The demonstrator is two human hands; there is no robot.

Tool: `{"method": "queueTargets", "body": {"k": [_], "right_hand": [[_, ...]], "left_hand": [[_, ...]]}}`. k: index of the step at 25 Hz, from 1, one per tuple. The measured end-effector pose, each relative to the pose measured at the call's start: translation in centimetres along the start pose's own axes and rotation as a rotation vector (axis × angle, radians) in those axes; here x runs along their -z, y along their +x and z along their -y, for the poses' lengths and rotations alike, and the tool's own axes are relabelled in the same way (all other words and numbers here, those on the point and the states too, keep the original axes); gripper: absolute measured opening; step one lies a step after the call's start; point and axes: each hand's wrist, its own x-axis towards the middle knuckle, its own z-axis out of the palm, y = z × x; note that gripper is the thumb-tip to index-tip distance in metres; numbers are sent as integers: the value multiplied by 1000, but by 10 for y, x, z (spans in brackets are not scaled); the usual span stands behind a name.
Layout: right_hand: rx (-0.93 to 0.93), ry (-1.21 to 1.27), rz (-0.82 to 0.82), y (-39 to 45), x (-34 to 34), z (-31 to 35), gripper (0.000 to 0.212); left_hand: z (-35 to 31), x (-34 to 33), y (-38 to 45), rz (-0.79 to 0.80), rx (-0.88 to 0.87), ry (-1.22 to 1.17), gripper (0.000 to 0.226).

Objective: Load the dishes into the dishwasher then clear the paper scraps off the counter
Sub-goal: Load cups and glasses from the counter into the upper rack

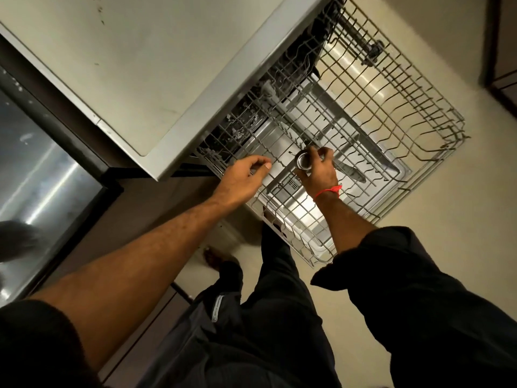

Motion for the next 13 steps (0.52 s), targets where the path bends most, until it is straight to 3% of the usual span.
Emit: {"method": "queueTargets", "body": {"k": [6, 13], "right_hand": [[179, -126, -52, -15, -8, -16, 80], [-102, 27, 78, 0, -13, -16, 77]], "left_hand": [[8, -4, -2, 1, 14, -18, 31], [12, -3, -3, -28, 2, 0, 32]]}}
